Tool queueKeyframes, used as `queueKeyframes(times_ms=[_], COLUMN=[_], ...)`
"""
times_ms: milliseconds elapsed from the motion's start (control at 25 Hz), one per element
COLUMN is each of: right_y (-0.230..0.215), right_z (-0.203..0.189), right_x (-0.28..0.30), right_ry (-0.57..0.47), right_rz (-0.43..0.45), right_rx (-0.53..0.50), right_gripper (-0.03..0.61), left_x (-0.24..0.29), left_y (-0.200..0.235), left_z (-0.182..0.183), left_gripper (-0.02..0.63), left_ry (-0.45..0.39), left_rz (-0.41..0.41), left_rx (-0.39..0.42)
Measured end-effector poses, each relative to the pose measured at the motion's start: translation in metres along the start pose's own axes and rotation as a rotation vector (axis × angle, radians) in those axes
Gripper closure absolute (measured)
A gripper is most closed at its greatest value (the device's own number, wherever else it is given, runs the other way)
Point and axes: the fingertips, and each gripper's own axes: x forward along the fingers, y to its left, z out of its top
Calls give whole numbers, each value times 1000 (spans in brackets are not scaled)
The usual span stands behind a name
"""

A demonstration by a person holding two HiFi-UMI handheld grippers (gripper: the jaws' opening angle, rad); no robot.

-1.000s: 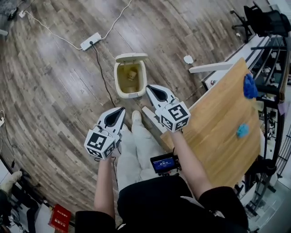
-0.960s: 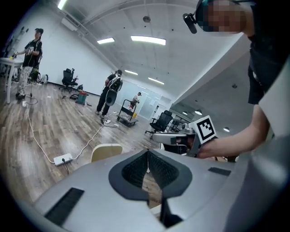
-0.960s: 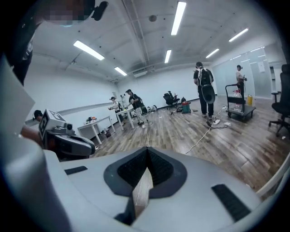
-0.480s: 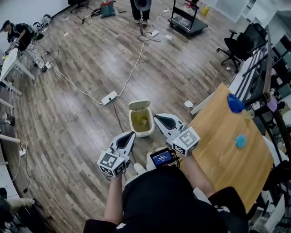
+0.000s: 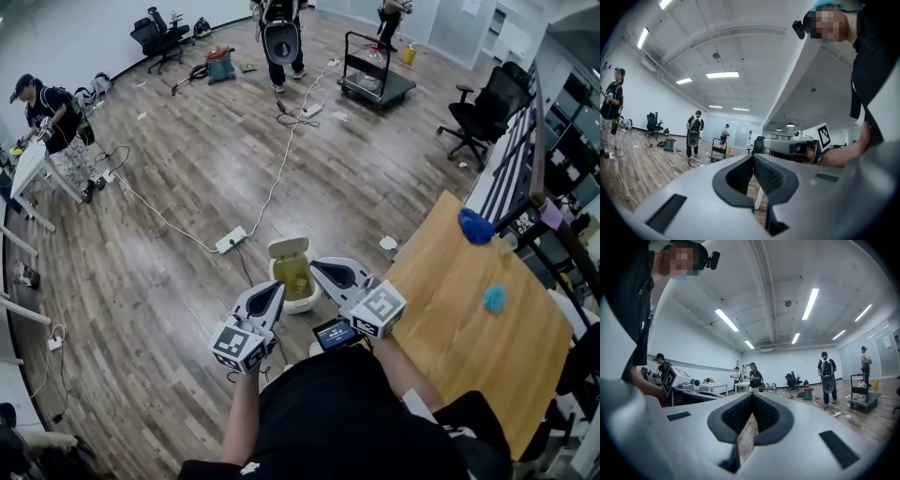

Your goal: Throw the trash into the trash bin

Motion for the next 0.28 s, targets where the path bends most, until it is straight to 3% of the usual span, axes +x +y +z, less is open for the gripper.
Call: queueKeyframes(times_ms=[280], right_y=[-44], right_z=[7], right_x=[3], right_ry=[10], right_rz=[8], right_rx=[8], right_gripper=[581], left_x=[41], left_y=[5], left_z=[5], left_gripper=[606], left_ry=[-7], left_rz=[-7], left_rx=[-36])
